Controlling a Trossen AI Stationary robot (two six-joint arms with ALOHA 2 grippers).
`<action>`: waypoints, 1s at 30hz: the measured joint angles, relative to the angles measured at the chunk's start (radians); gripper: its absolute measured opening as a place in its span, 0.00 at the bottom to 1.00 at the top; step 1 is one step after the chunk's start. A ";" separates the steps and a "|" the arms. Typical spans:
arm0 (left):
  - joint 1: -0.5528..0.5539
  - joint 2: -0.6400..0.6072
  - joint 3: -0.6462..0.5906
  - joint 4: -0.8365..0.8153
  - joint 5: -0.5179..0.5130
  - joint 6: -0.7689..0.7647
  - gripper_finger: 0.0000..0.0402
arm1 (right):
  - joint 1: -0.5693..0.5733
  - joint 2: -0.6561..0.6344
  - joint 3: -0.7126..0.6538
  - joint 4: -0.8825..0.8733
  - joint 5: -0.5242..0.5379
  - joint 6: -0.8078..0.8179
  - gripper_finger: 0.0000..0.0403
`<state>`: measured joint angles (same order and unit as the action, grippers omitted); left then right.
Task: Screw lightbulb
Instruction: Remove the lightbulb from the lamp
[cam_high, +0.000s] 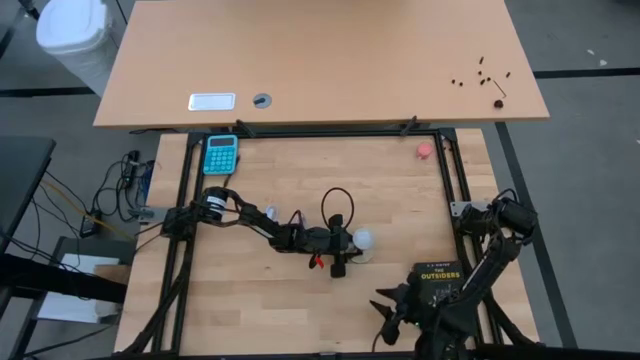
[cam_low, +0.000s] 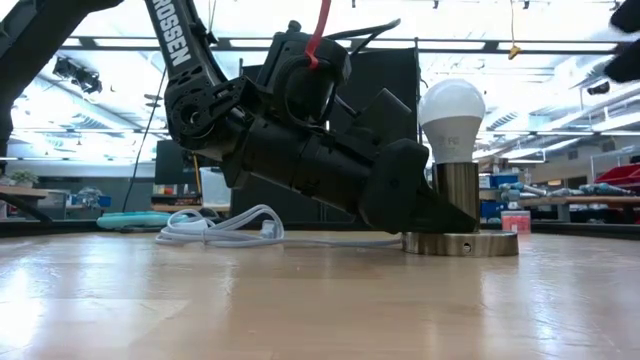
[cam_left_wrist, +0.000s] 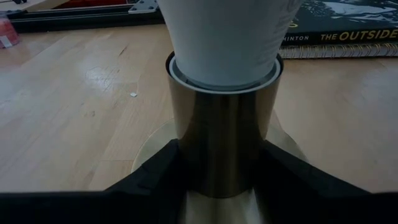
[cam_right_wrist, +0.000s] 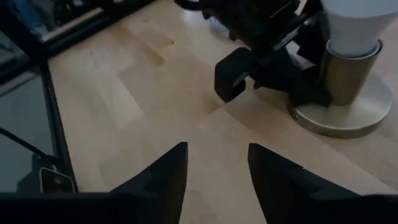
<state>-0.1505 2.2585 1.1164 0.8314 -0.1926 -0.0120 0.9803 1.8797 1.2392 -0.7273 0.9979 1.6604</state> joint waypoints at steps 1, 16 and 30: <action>0.000 0.000 0.000 0.000 0.000 0.000 0.48 | 0.004 0.000 0.000 -0.007 0.012 0.013 0.44; 0.000 0.000 0.000 0.005 0.000 0.005 0.48 | -0.073 0.001 -0.140 -0.202 0.067 0.095 0.51; 0.000 0.000 0.000 0.007 -0.061 0.005 0.48 | -0.173 0.001 -0.267 -0.045 0.166 0.036 0.91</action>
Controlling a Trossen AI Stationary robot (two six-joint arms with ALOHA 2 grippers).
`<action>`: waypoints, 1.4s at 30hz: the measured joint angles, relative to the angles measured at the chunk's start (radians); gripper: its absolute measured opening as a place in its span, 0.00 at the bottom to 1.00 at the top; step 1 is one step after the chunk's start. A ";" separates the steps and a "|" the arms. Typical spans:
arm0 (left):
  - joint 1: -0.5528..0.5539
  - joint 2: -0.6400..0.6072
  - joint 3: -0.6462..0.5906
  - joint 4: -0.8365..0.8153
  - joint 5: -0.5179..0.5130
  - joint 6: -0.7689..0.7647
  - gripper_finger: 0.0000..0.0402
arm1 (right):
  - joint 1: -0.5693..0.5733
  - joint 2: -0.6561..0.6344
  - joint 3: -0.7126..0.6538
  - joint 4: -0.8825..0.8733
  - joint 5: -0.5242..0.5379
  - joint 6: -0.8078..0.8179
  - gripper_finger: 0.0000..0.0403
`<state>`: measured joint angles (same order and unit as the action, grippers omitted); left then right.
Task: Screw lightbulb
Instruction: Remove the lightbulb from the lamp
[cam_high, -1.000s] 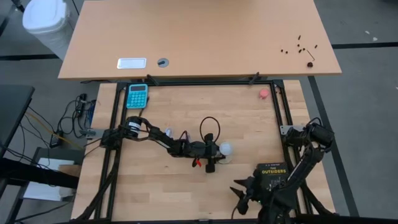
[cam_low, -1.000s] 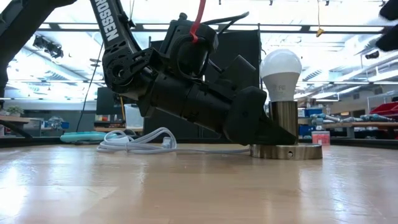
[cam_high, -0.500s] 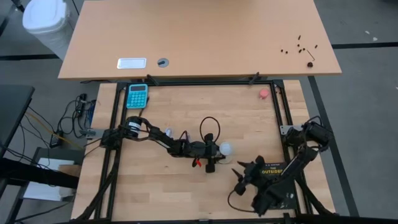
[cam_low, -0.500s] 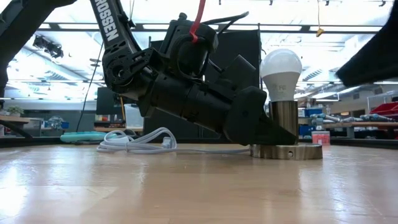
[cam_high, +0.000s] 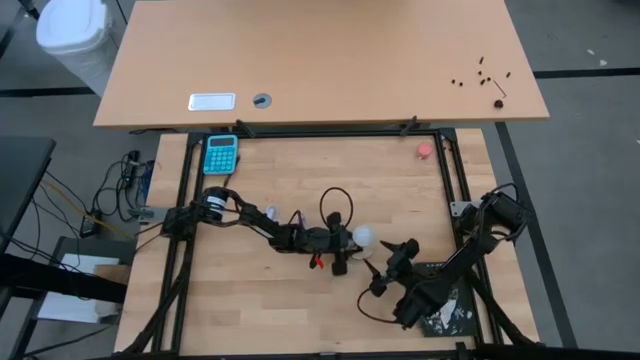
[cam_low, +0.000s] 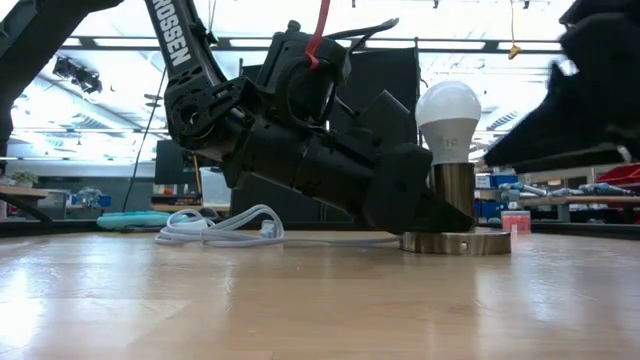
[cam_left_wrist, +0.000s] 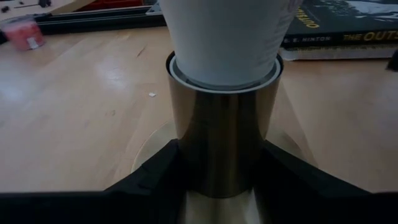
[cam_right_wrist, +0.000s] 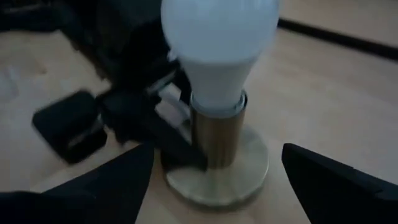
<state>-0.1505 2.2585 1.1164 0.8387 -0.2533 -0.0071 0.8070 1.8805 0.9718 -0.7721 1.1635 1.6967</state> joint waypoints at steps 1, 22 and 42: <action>0.000 0.000 0.000 0.000 -0.011 -0.001 0.48 | -0.009 0.000 0.000 0.002 0.019 -0.006 0.91; 0.000 0.000 0.000 -0.003 -0.180 -0.102 0.48 | -0.140 0.000 -0.178 0.477 0.256 -0.281 0.87; 0.000 0.001 -0.001 -0.001 -0.254 -0.136 0.48 | -0.235 0.000 -0.179 0.629 0.254 -0.521 0.86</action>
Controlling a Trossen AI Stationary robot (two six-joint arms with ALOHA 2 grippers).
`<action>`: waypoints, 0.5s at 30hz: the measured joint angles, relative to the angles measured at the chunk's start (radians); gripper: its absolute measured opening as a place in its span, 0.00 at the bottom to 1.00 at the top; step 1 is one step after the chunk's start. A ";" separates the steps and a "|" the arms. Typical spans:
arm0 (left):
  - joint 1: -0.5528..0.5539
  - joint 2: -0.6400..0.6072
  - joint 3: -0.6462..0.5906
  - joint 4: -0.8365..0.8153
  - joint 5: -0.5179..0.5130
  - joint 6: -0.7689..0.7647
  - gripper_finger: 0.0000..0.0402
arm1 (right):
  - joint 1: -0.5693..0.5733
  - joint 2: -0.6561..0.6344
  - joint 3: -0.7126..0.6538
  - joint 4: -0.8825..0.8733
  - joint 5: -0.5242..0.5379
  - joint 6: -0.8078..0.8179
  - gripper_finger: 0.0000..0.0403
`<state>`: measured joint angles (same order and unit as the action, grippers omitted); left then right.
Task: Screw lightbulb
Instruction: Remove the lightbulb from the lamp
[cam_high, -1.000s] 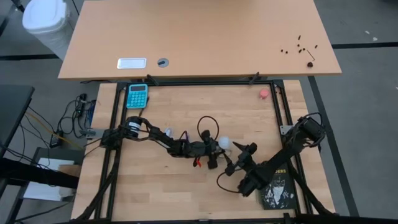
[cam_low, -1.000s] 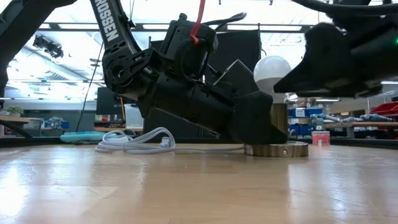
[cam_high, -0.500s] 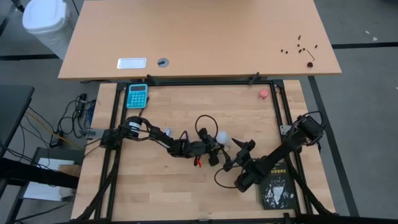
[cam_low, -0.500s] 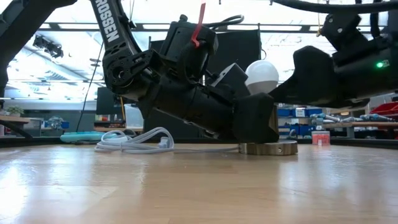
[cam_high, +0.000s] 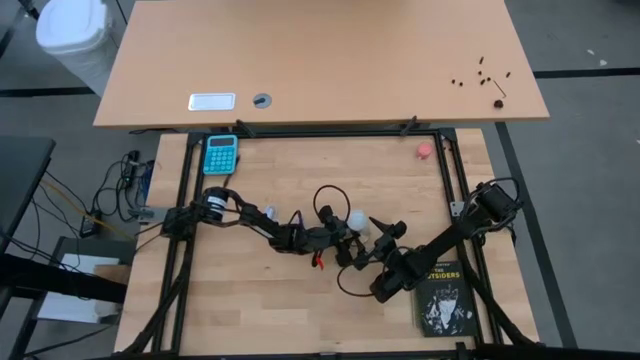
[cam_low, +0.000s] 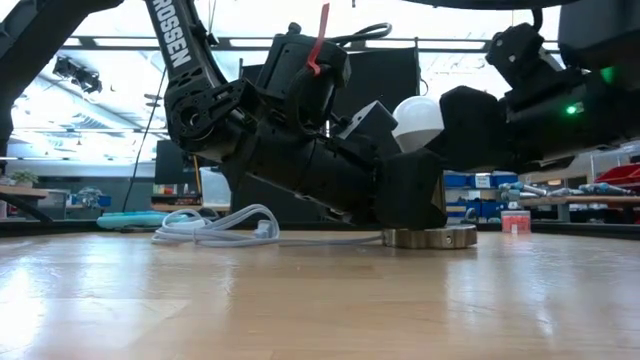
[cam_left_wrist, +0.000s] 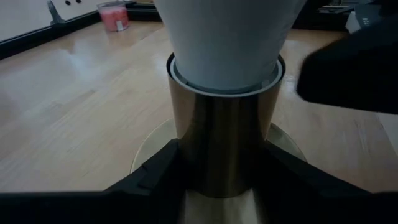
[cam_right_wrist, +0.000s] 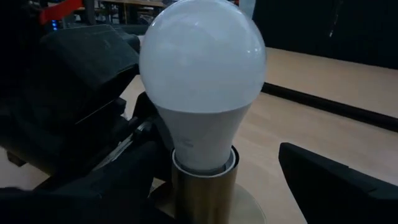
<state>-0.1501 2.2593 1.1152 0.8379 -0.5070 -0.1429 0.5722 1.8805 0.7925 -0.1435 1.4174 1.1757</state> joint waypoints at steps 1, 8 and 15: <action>0.000 0.000 0.000 -0.001 -0.005 0.000 0.48 | -0.003 0.000 0.000 0.001 0.000 -0.005 0.86; 0.004 0.000 -0.001 -0.006 -0.015 0.004 0.48 | -0.006 -0.002 0.000 -0.006 -0.025 -0.076 0.86; 0.007 -0.001 0.000 -0.033 -0.015 0.011 0.48 | 0.002 -0.005 0.000 -0.013 -0.048 -0.081 0.82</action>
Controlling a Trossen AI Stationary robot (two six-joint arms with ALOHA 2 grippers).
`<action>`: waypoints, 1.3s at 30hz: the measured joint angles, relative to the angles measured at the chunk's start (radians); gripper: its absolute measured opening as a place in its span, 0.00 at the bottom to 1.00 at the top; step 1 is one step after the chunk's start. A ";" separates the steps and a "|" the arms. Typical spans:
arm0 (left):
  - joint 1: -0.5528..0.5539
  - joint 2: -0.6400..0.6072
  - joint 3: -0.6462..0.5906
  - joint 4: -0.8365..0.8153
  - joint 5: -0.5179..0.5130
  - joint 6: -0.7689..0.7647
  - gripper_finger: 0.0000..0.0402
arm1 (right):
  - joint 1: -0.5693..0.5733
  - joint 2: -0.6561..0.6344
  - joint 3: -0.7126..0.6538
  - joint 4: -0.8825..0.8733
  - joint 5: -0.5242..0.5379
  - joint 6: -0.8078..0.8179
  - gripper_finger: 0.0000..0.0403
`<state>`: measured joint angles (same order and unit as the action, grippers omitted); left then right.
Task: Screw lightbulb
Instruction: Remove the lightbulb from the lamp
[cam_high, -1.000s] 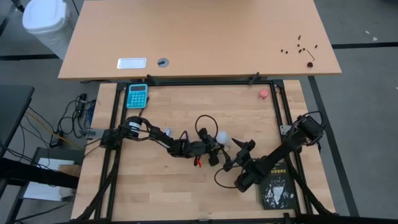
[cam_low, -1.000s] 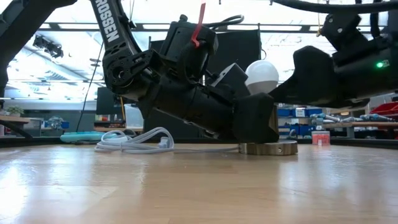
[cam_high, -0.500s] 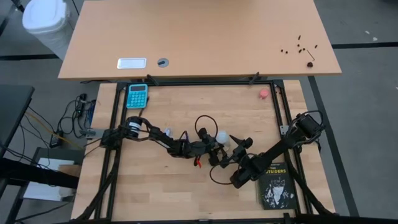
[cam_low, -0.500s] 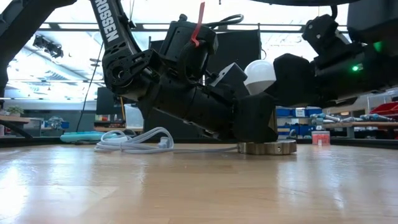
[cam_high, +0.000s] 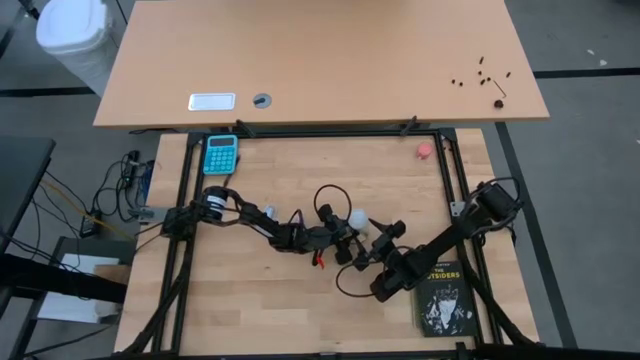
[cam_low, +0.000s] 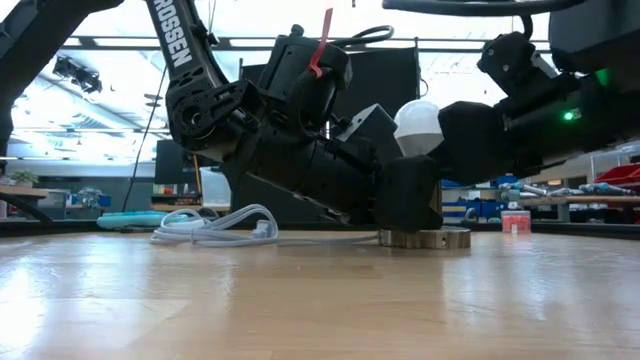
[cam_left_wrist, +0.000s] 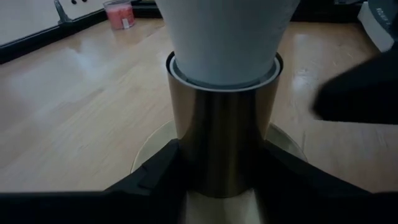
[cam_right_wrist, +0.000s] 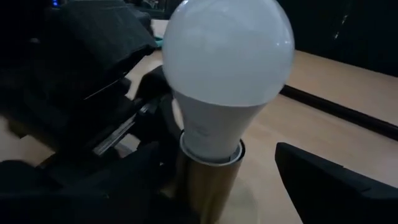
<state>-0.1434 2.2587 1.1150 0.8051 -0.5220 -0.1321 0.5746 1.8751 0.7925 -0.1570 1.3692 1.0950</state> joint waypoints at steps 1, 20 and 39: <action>0.001 -0.001 0.000 -0.004 0.000 0.008 0.48 | 0.006 -0.003 0.000 -0.001 -0.005 0.001 0.81; 0.004 -0.001 0.000 -0.011 -0.001 0.027 0.48 | -0.043 -0.143 0.000 -0.007 -0.235 -0.039 0.86; 0.004 -0.001 0.000 -0.013 -0.002 0.026 0.48 | -0.121 -0.142 0.000 0.063 -0.227 -0.174 0.85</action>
<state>-0.1390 2.2574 1.1145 0.7918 -0.5236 -0.1059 0.4534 1.7329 0.7929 -0.0939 1.1419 0.9213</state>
